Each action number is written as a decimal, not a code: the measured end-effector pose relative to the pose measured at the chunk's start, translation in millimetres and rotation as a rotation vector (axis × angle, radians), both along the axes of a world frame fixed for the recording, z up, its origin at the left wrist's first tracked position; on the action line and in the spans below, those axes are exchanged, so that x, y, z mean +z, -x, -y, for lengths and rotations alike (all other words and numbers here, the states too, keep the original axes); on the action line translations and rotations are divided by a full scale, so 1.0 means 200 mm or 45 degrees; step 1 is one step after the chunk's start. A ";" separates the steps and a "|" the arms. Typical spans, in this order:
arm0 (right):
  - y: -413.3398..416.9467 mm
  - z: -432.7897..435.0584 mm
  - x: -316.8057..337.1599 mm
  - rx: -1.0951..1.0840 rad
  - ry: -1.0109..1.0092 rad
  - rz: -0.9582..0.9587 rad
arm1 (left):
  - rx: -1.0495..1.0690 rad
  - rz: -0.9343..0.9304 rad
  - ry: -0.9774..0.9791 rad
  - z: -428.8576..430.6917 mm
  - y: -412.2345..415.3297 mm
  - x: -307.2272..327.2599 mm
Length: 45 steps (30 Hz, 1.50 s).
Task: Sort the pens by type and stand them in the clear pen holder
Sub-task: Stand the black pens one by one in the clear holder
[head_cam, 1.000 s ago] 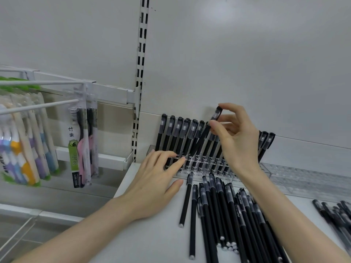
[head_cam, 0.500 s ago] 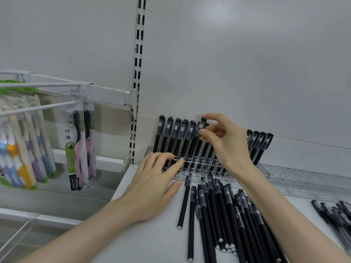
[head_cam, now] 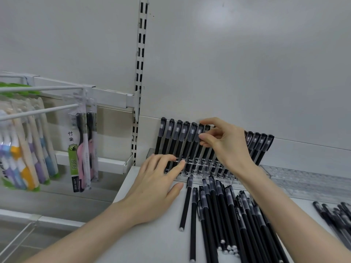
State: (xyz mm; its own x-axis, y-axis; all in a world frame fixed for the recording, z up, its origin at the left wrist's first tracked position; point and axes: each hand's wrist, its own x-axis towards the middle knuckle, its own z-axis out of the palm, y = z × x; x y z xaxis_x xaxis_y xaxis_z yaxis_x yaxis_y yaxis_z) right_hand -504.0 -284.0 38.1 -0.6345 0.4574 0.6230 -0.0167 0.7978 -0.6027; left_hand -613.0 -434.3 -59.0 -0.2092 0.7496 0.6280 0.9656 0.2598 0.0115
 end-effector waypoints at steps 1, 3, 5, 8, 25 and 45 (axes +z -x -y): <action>0.00 0.00 -0.01 -0.006 -0.006 0.009 | 0.003 0.006 0.004 0.00 0.00 0.00; -0.01 0.01 -0.02 -0.018 -0.011 0.012 | 0.009 0.017 0.017 0.00 0.00 0.00; -0.01 0.01 -0.02 -0.030 -0.029 0.013 | 0.005 0.020 0.041 0.01 0.00 0.00; -0.03 0.02 -0.02 -0.073 -0.078 0.022 | -0.017 0.024 0.021 0.01 -0.02 0.00; -0.44 0.04 -0.25 0.097 -0.350 0.675 | 0.063 0.584 0.228 0.08 -0.34 0.08; -0.52 0.07 -0.30 0.267 -0.250 0.618 | 0.274 1.016 0.249 0.15 -0.43 0.18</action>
